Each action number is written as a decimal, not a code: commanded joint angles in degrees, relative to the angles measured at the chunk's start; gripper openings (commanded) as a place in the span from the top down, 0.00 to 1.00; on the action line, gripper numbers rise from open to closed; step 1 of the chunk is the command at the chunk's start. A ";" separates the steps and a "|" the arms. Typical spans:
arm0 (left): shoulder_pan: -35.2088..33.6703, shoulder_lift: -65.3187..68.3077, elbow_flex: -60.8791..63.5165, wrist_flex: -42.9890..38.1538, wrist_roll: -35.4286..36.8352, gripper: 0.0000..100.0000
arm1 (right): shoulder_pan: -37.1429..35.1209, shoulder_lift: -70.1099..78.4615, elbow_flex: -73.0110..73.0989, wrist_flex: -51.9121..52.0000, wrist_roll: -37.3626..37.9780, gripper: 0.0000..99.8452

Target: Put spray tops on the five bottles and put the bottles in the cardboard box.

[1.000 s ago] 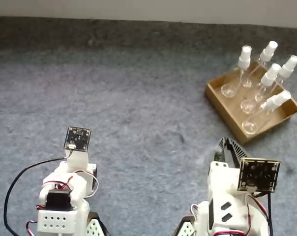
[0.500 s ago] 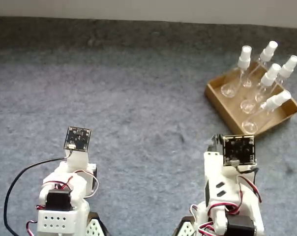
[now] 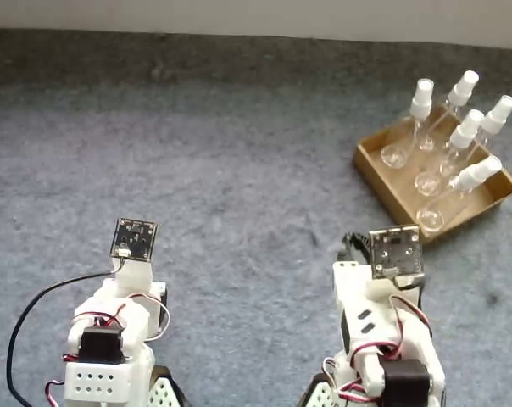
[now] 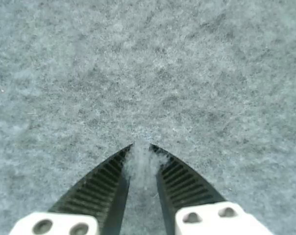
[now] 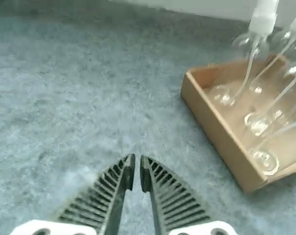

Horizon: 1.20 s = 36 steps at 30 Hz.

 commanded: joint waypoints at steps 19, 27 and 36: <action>1.10 0.13 1.19 0.18 -0.44 0.99 | -0.22 -0.31 26.24 -1.45 -0.97 1.00; 1.10 0.13 1.19 0.18 -0.44 0.99 | -0.22 -0.22 26.42 1.45 -3.87 1.00; 1.10 0.13 1.19 0.18 -0.44 0.99 | -0.40 -0.22 26.42 3.91 -8.26 1.00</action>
